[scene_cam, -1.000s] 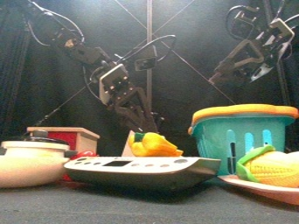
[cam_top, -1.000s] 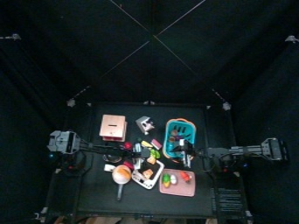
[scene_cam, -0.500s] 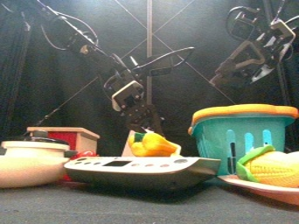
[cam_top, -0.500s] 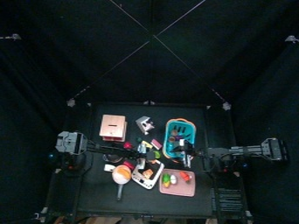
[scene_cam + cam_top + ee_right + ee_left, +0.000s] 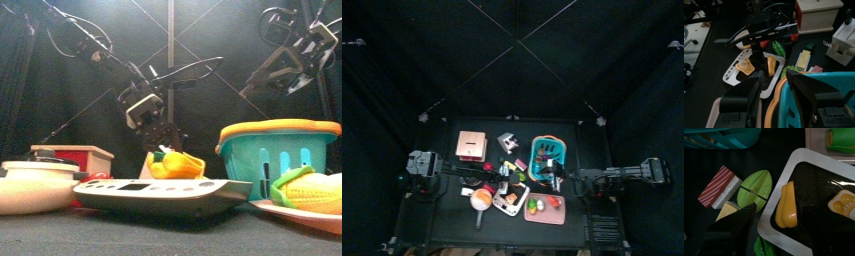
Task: Grab squash half
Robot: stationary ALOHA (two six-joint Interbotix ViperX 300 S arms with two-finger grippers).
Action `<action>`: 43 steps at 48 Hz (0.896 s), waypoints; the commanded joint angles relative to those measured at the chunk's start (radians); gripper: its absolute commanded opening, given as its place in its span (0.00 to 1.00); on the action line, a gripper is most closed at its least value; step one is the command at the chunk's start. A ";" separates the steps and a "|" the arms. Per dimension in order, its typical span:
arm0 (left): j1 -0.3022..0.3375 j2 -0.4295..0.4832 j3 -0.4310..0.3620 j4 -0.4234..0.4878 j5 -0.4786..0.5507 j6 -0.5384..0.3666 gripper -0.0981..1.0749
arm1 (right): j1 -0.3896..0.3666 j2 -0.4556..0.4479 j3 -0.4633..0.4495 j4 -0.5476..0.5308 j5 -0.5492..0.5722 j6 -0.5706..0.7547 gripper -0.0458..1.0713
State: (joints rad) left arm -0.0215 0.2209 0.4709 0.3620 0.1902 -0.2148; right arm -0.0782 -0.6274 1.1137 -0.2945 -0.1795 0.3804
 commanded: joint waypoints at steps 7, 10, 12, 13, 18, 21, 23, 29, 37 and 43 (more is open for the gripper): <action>-0.008 -0.015 -0.021 -0.008 0.008 -0.003 0.81 | -0.002 -0.005 -0.009 0.000 -0.003 0.002 0.75; -0.008 -0.018 -0.023 -0.014 0.008 -0.003 0.76 | -0.002 -0.005 -0.009 0.000 -0.003 0.002 0.75; -0.009 -0.021 -0.025 -0.015 0.006 -0.003 0.73 | 0.000 -0.005 -0.009 0.000 -0.003 0.002 0.75; -0.009 -0.023 -0.025 -0.018 0.008 -0.003 0.71 | 0.000 -0.005 -0.009 0.000 -0.003 0.002 0.75; -0.011 -0.040 -0.031 -0.021 0.006 -0.003 0.64 | 0.000 -0.005 -0.009 0.006 -0.003 0.002 0.75; -0.014 -0.051 -0.031 -0.021 0.005 -0.002 0.61 | 0.000 -0.005 -0.009 0.008 -0.003 0.003 0.75; -0.017 -0.061 -0.031 -0.020 0.005 -0.002 0.60 | 0.000 -0.005 -0.009 0.008 -0.003 0.003 0.75; -0.028 -0.091 -0.023 -0.021 0.008 -0.002 0.58 | 0.002 -0.005 -0.012 0.014 -0.003 0.003 0.75; -0.044 -0.101 -0.015 -0.021 0.008 -0.002 0.58 | 0.002 -0.005 -0.008 0.017 -0.002 0.003 0.75; -0.055 -0.101 -0.020 -0.021 0.008 -0.002 0.58 | 0.003 -0.005 -0.006 0.017 0.003 0.003 0.75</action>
State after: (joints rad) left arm -0.0706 0.1457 0.4663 0.3405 0.2010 -0.2163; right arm -0.0782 -0.6274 1.1152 -0.2792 -0.1764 0.3820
